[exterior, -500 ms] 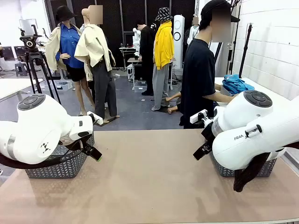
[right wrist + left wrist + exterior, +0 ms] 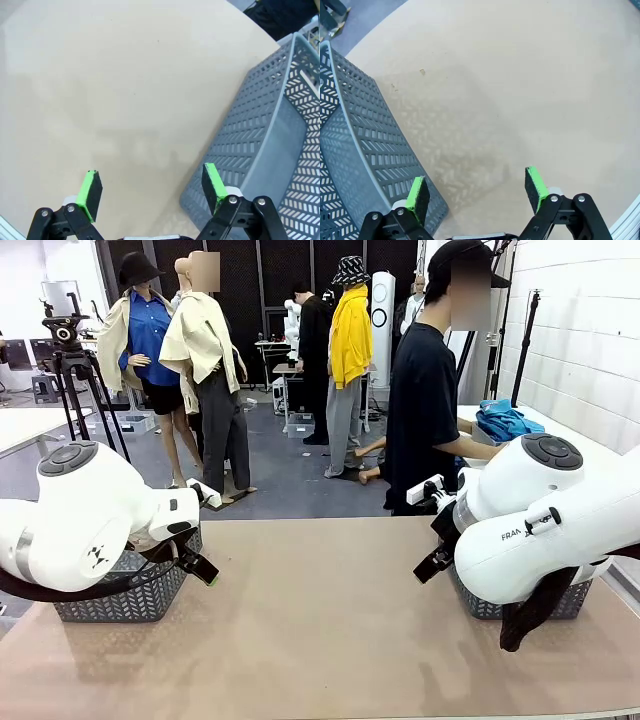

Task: Sort the tops and bottoms.
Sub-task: Lift clothes from the center of the table with your left hand.

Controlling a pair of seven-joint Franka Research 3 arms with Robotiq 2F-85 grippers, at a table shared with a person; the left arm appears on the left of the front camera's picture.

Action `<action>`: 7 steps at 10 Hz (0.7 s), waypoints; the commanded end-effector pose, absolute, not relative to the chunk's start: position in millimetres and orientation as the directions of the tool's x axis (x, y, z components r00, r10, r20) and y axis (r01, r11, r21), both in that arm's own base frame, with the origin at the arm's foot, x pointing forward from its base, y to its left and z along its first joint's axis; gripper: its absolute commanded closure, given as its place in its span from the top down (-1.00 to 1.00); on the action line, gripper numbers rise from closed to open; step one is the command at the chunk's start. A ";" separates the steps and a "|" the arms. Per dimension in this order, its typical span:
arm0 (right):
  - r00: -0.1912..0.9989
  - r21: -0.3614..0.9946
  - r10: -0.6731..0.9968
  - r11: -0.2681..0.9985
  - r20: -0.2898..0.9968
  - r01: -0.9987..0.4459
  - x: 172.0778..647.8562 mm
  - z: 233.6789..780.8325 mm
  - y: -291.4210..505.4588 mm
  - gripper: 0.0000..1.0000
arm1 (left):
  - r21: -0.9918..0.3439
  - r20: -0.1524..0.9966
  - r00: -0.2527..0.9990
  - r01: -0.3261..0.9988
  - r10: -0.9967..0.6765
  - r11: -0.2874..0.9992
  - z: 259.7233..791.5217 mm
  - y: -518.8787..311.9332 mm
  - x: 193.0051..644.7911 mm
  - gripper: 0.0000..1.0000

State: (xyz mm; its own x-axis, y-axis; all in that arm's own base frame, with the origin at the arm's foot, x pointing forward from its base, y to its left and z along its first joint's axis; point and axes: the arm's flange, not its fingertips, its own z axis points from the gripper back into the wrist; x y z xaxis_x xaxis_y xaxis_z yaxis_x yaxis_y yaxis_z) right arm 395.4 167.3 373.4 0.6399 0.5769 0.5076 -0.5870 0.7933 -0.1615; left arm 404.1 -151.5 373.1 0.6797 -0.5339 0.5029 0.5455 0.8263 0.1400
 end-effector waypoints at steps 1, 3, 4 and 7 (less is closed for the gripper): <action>0.640 -0.161 0.576 0.794 0.508 -0.587 395.4 373.4 167.2 1.00 | 0.140 0.503 0.681 0.544 -0.532 0.828 373.2 -150.5 404.5 1.00; 0.640 -0.161 0.576 0.794 0.508 -0.587 395.4 373.4 167.2 1.00 | 0.140 0.503 0.681 0.544 -0.532 0.828 373.2 -150.5 404.5 1.00; 0.640 -0.161 0.576 0.794 0.508 -0.587 395.4 373.4 167.2 1.00 | 0.140 0.503 0.681 0.544 -0.532 0.828 373.2 -150.5 404.5 1.00; 0.640 -0.161 0.577 0.793 0.508 -0.587 395.4 373.4 167.3 1.00 | 0.140 0.503 0.680 0.545 -0.534 0.826 373.1 -151.5 404.1 1.00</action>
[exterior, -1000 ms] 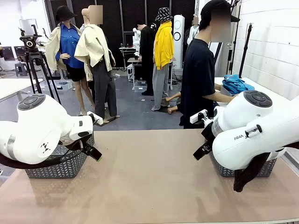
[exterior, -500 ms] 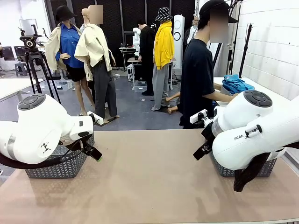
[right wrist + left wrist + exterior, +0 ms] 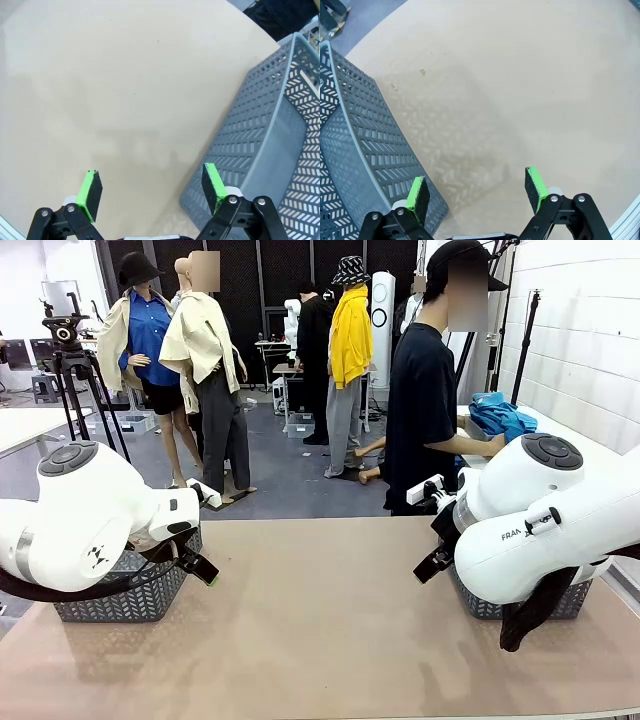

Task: Sort the tops and bottoms.
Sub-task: Lift clothes from the center of the table with your left hand.

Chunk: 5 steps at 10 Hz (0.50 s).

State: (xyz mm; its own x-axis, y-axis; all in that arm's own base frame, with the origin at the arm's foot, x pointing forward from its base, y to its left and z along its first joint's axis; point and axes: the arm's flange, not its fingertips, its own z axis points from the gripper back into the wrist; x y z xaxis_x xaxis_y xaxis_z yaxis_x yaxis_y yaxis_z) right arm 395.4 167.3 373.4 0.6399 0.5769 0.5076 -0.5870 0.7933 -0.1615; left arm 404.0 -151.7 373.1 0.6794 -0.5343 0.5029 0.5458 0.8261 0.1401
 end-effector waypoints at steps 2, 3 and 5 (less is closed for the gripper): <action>0.605 -0.190 0.575 0.792 0.551 -0.580 402.3 398.7 170.8 1.00 | 0.151 0.555 0.629 0.567 -0.544 0.810 398.0 -156.1 405.1 1.00; 0.585 -0.192 0.571 0.790 0.576 -0.582 407.4 412.9 170.3 1.00 | 0.178 0.578 0.594 0.577 -0.559 0.797 413.7 -158.6 406.0 1.00; 0.542 -0.234 0.561 0.798 0.626 -0.555 418.1 454.4 159.2 1.00 | 0.234 0.635 0.511 0.588 -0.579 0.775 455.2 -154.9 410.3 1.00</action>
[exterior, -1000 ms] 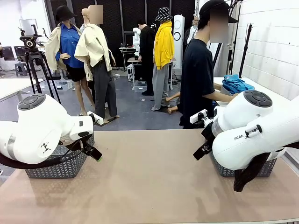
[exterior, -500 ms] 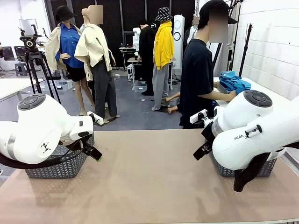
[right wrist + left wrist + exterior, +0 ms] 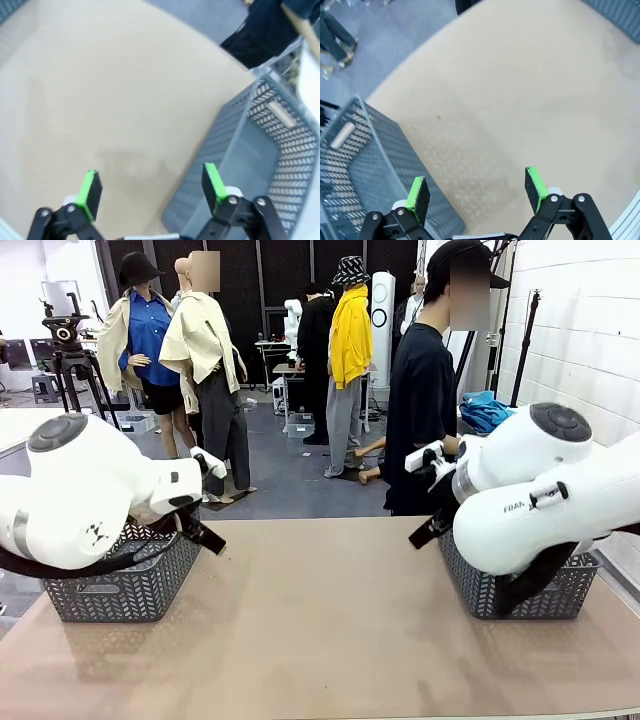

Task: Sort the tops and bottoms.
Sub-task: Lift clothes from the center of the table with your left hand.

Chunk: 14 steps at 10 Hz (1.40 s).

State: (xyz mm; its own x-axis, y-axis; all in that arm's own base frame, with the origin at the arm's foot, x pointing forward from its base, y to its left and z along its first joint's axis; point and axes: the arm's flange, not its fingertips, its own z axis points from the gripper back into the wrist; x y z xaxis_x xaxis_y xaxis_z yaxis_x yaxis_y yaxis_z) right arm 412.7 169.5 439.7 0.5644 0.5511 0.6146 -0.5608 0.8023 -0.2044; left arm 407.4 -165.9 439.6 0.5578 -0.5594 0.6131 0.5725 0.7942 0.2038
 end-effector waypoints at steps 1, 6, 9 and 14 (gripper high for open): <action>0.543 -0.254 0.519 0.835 0.660 -0.489 429.8 480.7 131.5 1.00 | 0.296 0.639 0.508 0.531 -0.578 0.794 478.3 -129.2 423.1 1.00; 0.682 -0.280 0.202 0.960 0.703 0.004 426.3 532.4 -102.6 1.00 | 0.390 0.610 0.697 0.150 -0.377 0.909 545.5 89.3 456.6 1.00; 0.712 -0.163 -0.040 0.963 0.701 0.214 390.4 482.5 -208.1 1.00 | 0.185 0.595 0.783 0.081 -0.178 0.979 495.5 201.5 449.5 1.00; 0.729 -0.117 -0.128 0.954 0.672 0.276 371.8 439.4 -225.6 1.00 | -0.003 0.602 0.790 0.153 -0.120 0.988 438.5 223.8 444.1 1.00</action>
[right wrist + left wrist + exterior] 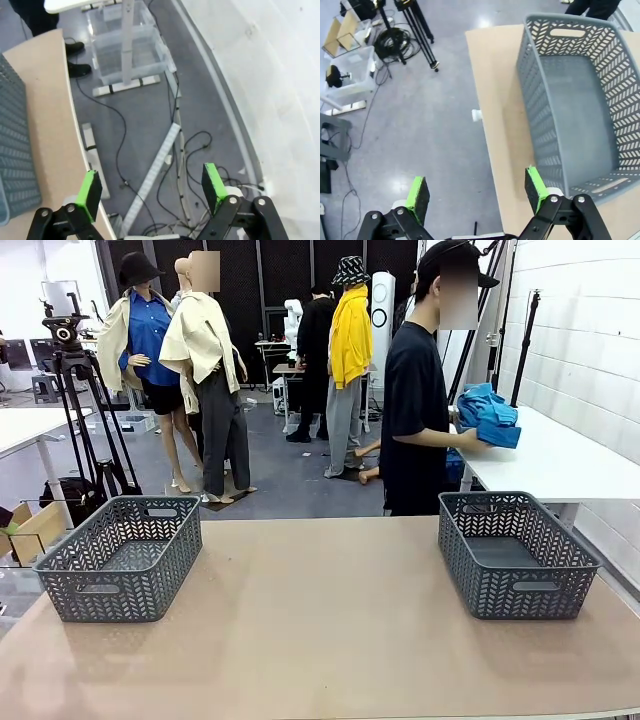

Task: Sort the tops and bottoms.
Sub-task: Lift clothes from the center of the table with your left hand.

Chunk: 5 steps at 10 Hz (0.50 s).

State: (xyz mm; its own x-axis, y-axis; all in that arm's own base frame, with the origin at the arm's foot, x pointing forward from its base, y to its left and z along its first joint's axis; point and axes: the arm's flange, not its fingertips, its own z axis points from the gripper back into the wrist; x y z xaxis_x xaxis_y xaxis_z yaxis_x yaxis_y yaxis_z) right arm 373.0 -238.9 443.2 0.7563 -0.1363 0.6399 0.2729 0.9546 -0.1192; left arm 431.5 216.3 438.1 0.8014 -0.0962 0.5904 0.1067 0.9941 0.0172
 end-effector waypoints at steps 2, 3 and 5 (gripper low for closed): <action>0.761 -0.118 -0.141 0.954 0.633 0.275 370.0 443.1 -242.1 1.00 | 0.041 0.583 0.807 0.088 -0.095 0.995 439.5 218.2 430.2 1.00; 0.761 -0.118 -0.141 0.954 0.633 0.275 370.0 443.1 -242.1 1.00 | 0.041 0.583 0.807 0.088 -0.095 0.995 439.5 218.2 430.2 1.00; 0.761 -0.118 -0.141 0.954 0.633 0.275 370.0 443.1 -242.1 1.00 | 0.041 0.583 0.807 0.088 -0.095 0.995 439.5 218.2 430.2 1.00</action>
State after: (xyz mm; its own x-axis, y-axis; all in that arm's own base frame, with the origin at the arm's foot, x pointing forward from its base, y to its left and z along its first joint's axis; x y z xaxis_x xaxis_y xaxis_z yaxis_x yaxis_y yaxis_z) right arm 371.7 -240.7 443.2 0.7563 -0.1406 0.6390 0.2777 0.9533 -0.1189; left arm 430.8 219.2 437.0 0.8032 -0.0947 0.5882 0.1012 0.9946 0.0220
